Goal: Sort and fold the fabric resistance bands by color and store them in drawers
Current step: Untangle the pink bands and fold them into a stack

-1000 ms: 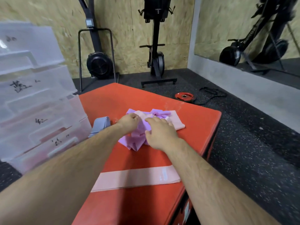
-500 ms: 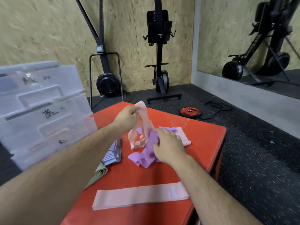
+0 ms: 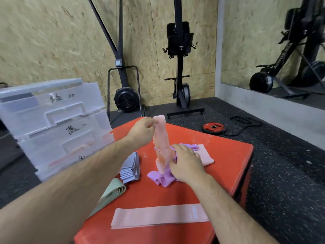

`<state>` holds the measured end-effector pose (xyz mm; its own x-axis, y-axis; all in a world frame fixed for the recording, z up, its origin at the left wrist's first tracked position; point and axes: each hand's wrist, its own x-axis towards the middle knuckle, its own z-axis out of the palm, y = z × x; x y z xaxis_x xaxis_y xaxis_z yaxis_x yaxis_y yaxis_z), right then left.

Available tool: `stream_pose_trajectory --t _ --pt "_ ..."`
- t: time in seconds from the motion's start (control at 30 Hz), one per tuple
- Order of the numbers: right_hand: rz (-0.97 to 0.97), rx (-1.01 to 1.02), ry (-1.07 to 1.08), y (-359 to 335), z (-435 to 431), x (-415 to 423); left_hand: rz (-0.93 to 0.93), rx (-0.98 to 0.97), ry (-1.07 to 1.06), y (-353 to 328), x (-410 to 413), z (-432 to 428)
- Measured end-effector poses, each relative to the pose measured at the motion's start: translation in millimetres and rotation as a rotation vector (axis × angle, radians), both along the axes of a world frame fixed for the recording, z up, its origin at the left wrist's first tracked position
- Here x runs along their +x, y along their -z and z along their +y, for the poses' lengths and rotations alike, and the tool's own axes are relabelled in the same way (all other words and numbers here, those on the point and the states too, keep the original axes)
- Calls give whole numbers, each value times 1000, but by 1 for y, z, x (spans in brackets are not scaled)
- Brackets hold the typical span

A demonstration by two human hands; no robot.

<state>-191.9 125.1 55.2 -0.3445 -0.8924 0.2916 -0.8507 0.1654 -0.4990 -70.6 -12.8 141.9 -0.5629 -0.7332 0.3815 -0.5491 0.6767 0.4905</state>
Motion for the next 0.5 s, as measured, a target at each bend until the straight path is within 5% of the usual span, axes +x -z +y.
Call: stream_pose_trajectory --t 0.3,0.5 --pt "-65 -38 18 -6 -2 -8 167 73 -6 -19 -4 14" --pt "-335 -272 -75 -20 -2 -13 353 77 81 -58 -5 35"
